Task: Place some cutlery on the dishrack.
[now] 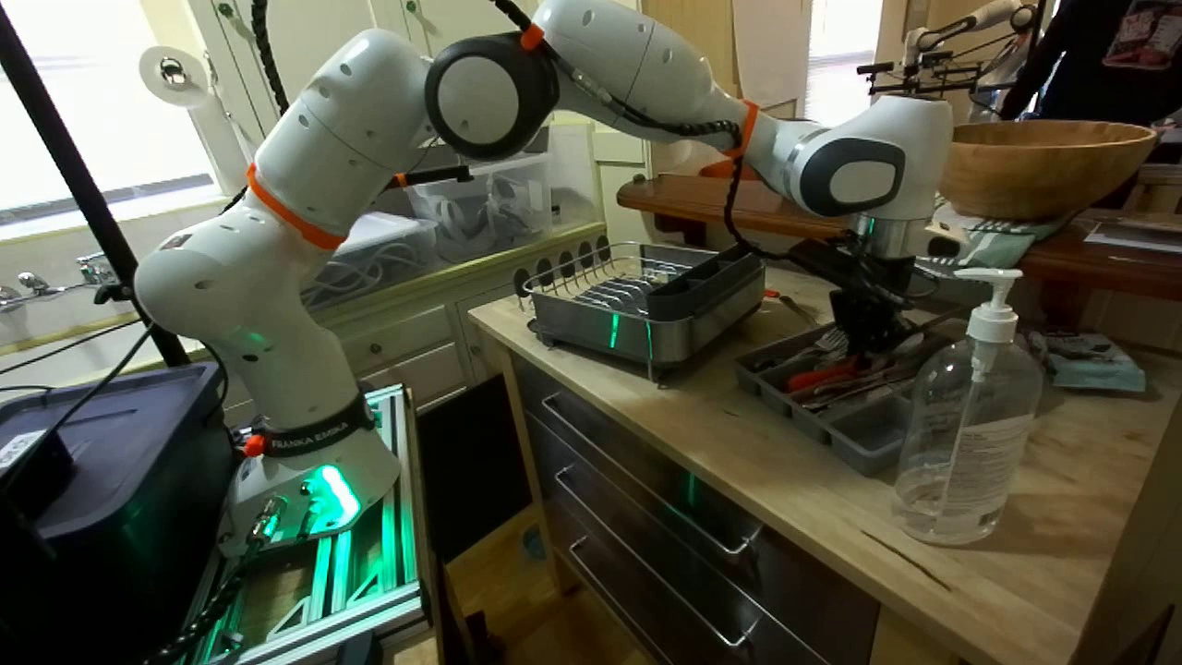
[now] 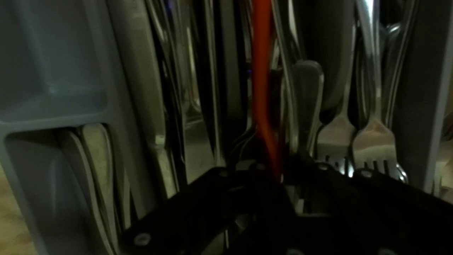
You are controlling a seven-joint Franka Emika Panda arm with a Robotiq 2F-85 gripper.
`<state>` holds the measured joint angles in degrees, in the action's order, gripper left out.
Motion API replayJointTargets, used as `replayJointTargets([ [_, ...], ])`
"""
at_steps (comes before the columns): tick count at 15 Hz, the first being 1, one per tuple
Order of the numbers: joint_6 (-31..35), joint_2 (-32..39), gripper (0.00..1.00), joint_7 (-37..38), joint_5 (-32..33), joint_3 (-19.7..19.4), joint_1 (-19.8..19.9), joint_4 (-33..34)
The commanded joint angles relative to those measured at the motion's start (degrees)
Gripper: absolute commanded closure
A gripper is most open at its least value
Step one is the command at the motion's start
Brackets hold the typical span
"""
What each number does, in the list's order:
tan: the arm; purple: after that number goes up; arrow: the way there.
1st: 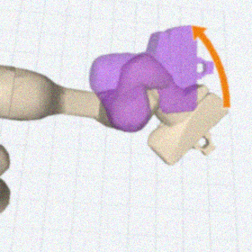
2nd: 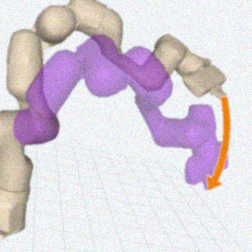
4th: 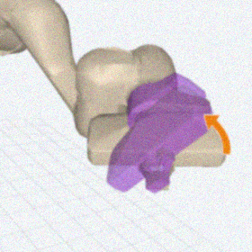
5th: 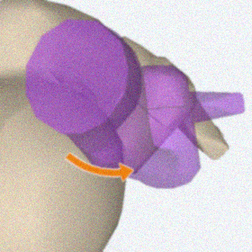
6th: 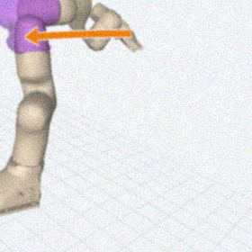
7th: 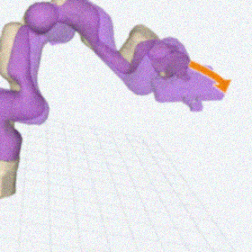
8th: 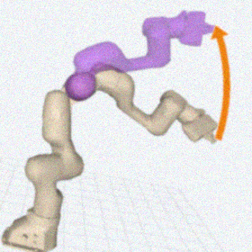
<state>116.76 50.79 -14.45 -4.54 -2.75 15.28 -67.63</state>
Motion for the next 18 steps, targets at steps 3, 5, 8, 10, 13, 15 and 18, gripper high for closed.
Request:
replayJointTargets([
  [3, 1.64, -7.21, 0.95, -0.28, 2.94, -0.67, -1.39, -6.40],
  [5, 4.87, -11.28, 0.95, -1.11, 3.40, -0.45, -1.50, -10.29],
  [8, 10.91, -17.18, 0.95, -2.64, 1.79, 0.75, -0.89, -16.62],
  [10, 15.58, -21.39, 0.95, -3.74, 0.08, 1.55, -0.19, -21.85],
  [13, 22.54, -27.48, 0.95, -7.21, -3.87, 3.05, 1.32, -29.54],
  [15, 26.89, -31.62, 0.95, -10.84, -7.41, 4.47, 1.95, -34.84],
  [18, 29.23, -36.90, 0.95, -15.12, -10.21, 5.76, 1.10, -39.73],
])
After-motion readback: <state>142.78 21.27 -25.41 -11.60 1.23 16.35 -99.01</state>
